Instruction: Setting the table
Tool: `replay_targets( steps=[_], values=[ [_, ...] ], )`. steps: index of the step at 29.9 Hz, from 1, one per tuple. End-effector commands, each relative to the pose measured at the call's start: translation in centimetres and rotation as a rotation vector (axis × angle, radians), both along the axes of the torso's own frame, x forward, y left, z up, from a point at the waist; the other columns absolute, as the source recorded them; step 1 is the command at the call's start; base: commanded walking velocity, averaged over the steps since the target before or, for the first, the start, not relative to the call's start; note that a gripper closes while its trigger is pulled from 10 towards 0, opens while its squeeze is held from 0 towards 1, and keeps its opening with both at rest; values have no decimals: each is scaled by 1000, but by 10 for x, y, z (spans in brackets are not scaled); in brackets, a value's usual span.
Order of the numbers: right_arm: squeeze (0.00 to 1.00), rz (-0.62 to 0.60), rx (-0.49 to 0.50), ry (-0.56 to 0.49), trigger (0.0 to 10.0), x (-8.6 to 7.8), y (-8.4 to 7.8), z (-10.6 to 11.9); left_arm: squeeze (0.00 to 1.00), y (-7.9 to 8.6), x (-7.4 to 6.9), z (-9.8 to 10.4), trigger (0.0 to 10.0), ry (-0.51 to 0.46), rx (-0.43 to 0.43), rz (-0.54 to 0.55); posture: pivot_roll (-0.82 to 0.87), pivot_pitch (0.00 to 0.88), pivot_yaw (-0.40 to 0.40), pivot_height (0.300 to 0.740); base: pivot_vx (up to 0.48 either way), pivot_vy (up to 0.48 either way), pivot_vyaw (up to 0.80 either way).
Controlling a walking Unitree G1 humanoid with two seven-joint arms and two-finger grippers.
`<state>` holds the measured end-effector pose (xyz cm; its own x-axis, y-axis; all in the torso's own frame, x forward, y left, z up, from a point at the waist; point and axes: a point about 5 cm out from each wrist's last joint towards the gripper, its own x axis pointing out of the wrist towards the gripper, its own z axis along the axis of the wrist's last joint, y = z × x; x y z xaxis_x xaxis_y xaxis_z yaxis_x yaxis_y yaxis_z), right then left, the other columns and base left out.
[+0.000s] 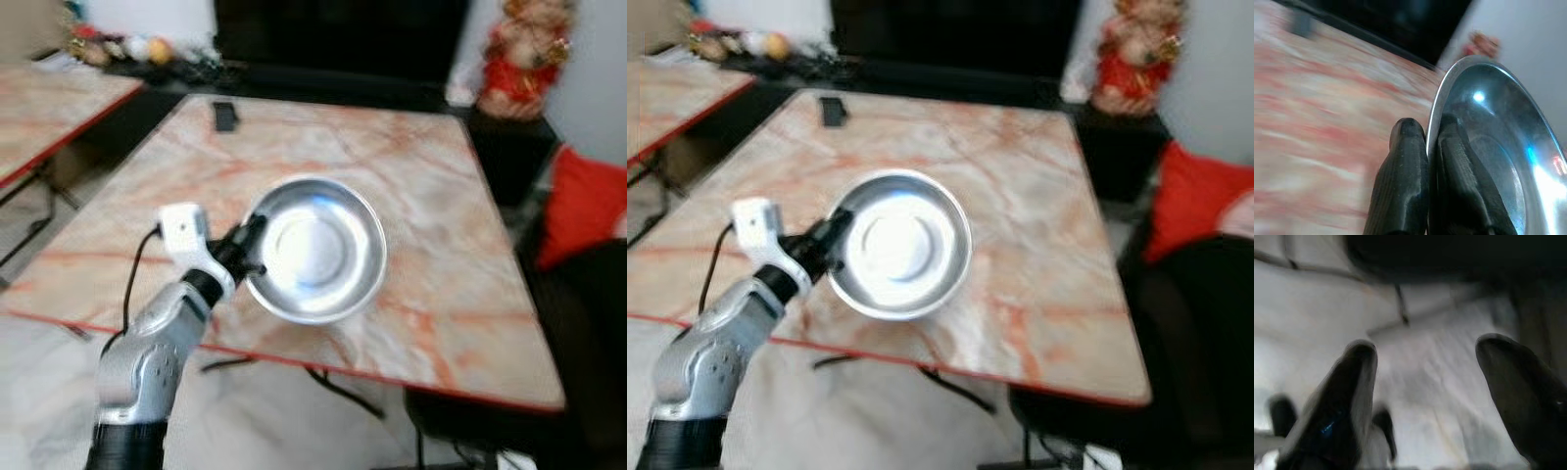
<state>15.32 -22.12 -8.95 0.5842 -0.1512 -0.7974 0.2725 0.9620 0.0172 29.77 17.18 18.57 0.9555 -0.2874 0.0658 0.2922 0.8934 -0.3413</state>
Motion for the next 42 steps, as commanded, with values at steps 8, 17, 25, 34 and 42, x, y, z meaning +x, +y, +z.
replay_targets(
  steps=[8,17,25,34,42],
  values=[
    [0,3,-12,26,10000,-11,-6,-3,0,-13,-5,-14,10000,125,-63,-96,105,0,-59,740,0,0,0],
    [0,12,-14,32,10000,-11,-7,-3,0,5,-6,-33,10000,295,-31,7,110,0,-59,740,0,0,0],
    [0,12,-13,33,10000,-11,-6,-3,0,8,-4,-43,10000,400,-24,74,104,0,-56,740,0,0,0],
    [0,16,-9,34,10000,-11,-6,-3,0,11,-6,-51,10000,465,13,114,112,0,-60,740,0,0,0],
    [0,14,-8,32,10000,-10,-6,-3,1000,7,-9,-57,10000,500,61,91,112,0,-61,740,0,0,0]
  ],
)
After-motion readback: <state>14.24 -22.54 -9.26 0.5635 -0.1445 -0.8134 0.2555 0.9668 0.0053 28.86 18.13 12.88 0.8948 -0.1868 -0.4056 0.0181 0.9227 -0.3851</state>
